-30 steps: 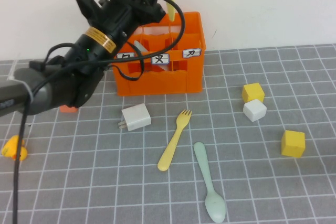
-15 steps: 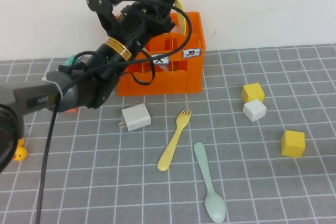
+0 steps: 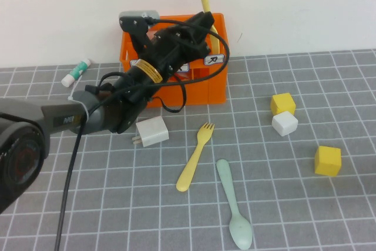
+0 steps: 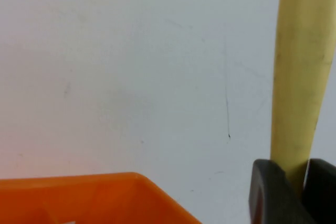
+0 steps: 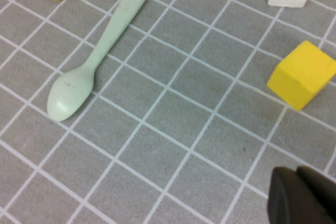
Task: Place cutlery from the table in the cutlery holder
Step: Place the knife on the box, then pick up the spoon
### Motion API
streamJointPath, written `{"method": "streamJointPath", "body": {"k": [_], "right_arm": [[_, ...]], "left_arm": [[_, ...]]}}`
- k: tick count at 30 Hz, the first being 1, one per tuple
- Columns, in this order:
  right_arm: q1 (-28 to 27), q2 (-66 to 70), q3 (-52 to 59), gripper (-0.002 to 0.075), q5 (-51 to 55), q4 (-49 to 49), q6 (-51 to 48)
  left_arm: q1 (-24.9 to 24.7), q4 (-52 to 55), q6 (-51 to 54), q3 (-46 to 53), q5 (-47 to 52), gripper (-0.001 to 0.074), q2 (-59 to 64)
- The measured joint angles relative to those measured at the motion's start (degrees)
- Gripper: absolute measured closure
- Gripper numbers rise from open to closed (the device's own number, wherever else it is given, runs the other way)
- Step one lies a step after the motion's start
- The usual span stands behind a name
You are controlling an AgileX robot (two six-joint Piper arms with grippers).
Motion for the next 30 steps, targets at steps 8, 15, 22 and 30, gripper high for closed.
{"method": "streamJointPath", "body": {"k": [8, 15, 22, 30], "right_arm": [[0.0, 0.0, 0.0, 0.0729, 0.0, 0.0, 0.0], [0.0, 0.0, 0.0, 0.0729, 0.1, 0.0, -0.1], [0.0, 0.0, 0.0, 0.0729, 0.2, 0.3, -1.1], [0.0, 0.0, 0.0, 0.0729, 0.2, 2.3, -3.0]], "left_arm": [[-0.1, 1.5, -0.9, -0.4, 0.8, 0.028, 0.0], [0.1, 2.8, 0.3, -0.4, 5.3, 0.0279, -4.0], [1.0, 13.3, -0.1, -0.4, 26.5, 0.053, -18.8], [1.0, 32.7, -6.0, -0.4, 60.8, 0.0718, -39.0]]}}
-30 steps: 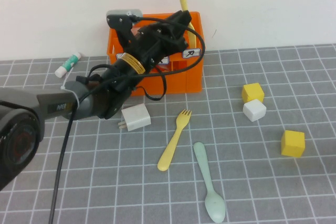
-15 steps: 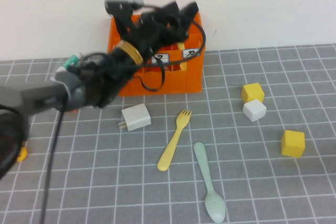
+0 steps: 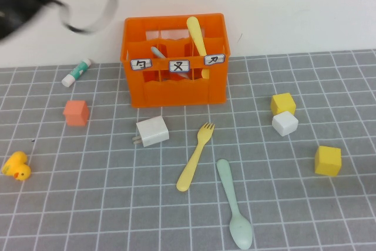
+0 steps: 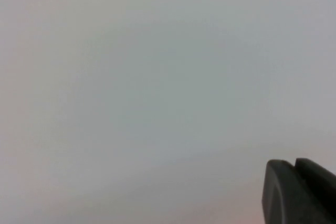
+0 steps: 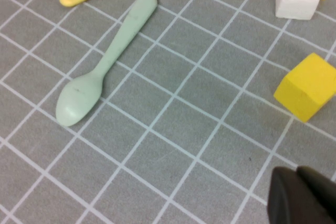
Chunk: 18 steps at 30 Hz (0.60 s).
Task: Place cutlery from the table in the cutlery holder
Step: Pick up the spoon
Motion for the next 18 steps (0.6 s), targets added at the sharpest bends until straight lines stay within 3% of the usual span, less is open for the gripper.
{"method": "streamJointPath", "body": {"k": [4, 9, 13, 18], "right_arm": [[0.0, 0.0, 0.0, 0.0729, 0.0, 0.1, 0.0], [0.0, 0.0, 0.0, 0.0729, 0.2, 0.2, 0.0], [0.0, 0.0, -0.4, 0.0729, 0.7, 0.3, -0.2], [0.0, 0.9, -4.8, 0.0729, 5.7, 1.4, -0.4]], "left_arm": [[0.0, -4.7, 1.0, 0.0, 19.9, 0.0731, -10.0], [0.0, -15.6, 19.5, 0.5, 43.5, 0.0734, -22.3], [0.0, -19.8, 27.4, 7.0, 49.7, 0.0734, -32.9], [0.0, -22.0, 28.0, 19.0, 48.4, 0.0735, -48.1]]}}
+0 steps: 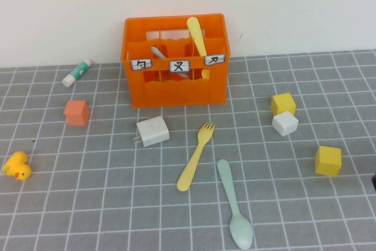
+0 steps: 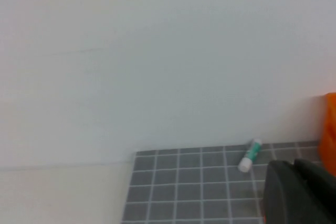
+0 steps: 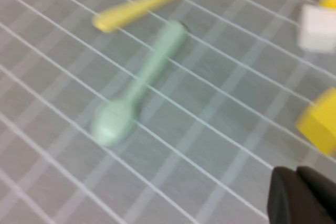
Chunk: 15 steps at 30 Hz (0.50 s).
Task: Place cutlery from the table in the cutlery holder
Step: Pick up the spoon
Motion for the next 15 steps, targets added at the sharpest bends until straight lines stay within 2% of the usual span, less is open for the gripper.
{"method": "streamJointPath", "body": {"k": [6, 10, 13, 15], "right_arm": [[0.0, 4.4, -9.2, 0.0729, 10.2, 6.1, -1.7], [1.3, 8.3, -14.7, 0.0729, 11.3, 6.8, -2.0], [6.5, 13.0, -19.3, 0.0728, 11.3, 2.0, 1.3], [12.6, 16.6, -22.4, 0.0727, 10.8, -4.4, 6.7]], "left_arm": [[0.0, -2.8, -5.7, 18.5, -5.5, 0.0735, -19.2], [0.0, -3.5, -8.5, 27.1, -7.0, 0.0735, -25.8], [0.0, -2.8, -8.9, 31.9, -8.1, 0.0735, -28.1], [0.0, -1.5, -8.5, 34.4, -9.5, 0.0735, -28.6]]}}
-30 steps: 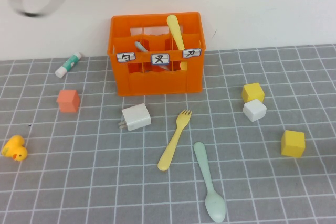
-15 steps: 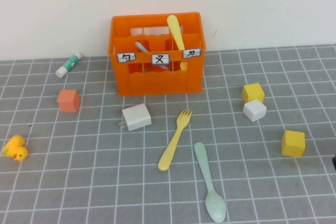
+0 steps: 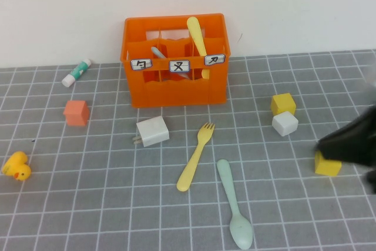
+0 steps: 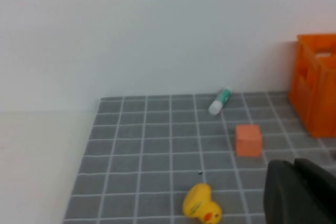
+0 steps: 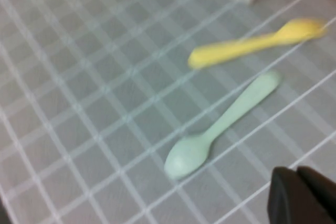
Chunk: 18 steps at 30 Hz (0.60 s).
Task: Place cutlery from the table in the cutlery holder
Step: Pick up the spoon
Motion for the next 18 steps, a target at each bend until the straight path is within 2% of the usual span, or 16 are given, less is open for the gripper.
{"method": "streamJointPath", "body": {"k": [6, 9, 14, 16, 18], "right_arm": [[20.0, 11.0, -6.3, 0.0727, -2.9, -24.8, 20.6], [25.8, 17.3, -9.4, 0.0727, -3.1, -35.7, 30.5], [28.1, 27.0, -13.9, 0.0722, -6.4, -42.2, 39.6], [27.8, 29.3, -14.4, 0.0692, -10.3, -41.5, 43.1], [27.1, 31.1, -14.4, 0.063, -14.0, -38.9, 45.8]], "left_arm": [[0.0, 3.0, 2.8, 5.1, -1.3, 0.0735, -0.5], [0.0, 3.3, 1.0, 7.3, -2.7, 0.0735, -1.1], [0.0, 3.4, -1.2, 10.1, -4.5, 0.0735, -3.1], [0.0, 3.4, -1.4, 10.7, -5.2, 0.0735, -4.4], [0.0, 4.0, -1.4, 11.1, -5.6, 0.0735, -6.1]]}}
